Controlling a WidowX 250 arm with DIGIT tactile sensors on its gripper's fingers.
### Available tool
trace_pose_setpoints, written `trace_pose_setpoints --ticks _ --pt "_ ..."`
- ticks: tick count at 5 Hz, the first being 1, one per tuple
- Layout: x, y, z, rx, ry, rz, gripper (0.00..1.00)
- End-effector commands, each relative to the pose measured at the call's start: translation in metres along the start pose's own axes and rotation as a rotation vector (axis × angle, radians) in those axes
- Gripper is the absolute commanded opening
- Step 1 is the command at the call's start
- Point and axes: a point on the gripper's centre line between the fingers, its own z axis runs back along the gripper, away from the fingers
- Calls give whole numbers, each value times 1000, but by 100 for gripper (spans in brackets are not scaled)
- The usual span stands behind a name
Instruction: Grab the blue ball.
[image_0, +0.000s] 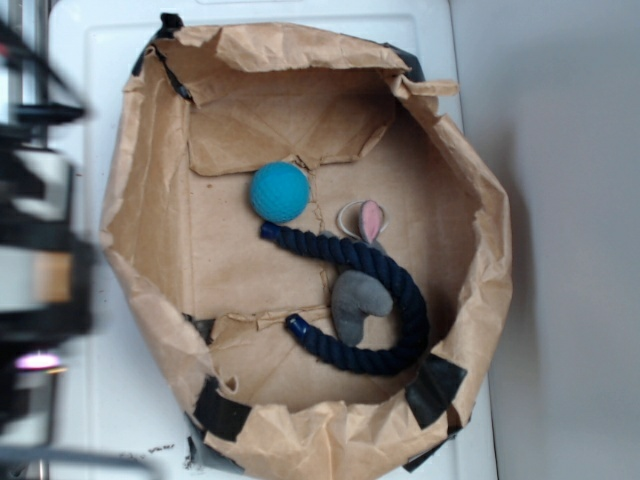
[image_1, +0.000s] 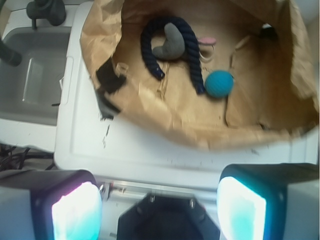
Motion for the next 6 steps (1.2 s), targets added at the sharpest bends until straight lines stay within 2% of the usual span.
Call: trace_pose_setpoints --ticks 1,4,5,6 --pt "51 20 4 18 -16 25 100" --pt "51 20 4 18 -16 25 100" --pt "91 32 0 20 -70 11 100" --pt "117 48 4 -5 -50 -18 100"
